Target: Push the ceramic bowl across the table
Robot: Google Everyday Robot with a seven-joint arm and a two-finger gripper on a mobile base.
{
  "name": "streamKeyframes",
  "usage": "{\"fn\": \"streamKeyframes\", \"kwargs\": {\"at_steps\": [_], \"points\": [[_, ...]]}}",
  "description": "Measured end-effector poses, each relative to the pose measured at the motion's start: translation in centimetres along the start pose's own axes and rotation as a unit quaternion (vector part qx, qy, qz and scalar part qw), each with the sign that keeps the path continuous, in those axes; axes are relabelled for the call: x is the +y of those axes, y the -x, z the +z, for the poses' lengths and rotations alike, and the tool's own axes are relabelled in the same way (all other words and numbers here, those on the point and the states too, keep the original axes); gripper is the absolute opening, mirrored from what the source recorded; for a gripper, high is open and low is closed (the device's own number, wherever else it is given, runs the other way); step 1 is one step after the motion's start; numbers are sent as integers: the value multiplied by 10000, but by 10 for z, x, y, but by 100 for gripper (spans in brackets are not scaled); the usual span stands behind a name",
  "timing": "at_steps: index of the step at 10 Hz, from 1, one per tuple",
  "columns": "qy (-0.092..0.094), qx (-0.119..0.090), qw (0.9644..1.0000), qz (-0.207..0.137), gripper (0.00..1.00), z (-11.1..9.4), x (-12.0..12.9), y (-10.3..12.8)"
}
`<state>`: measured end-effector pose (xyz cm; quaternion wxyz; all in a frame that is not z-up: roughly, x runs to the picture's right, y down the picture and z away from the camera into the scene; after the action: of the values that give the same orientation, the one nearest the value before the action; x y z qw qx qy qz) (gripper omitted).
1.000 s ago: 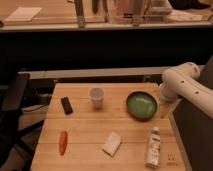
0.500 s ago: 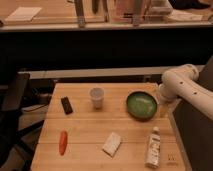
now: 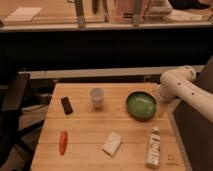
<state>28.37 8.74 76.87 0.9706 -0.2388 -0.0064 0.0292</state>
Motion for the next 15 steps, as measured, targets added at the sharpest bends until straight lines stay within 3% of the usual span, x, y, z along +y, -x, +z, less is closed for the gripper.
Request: {"fn": "streamKeyframes", "kwargs": {"at_steps": [5, 8, 12, 15], "points": [[-16, -71, 9999, 93, 78, 12, -2, 0], [-23, -97, 9998, 168, 57, 17, -3, -1], [-18, -137, 9996, 257, 51, 26, -3, -1], [9, -109, 9995, 307, 23, 38, -7, -4]]}}
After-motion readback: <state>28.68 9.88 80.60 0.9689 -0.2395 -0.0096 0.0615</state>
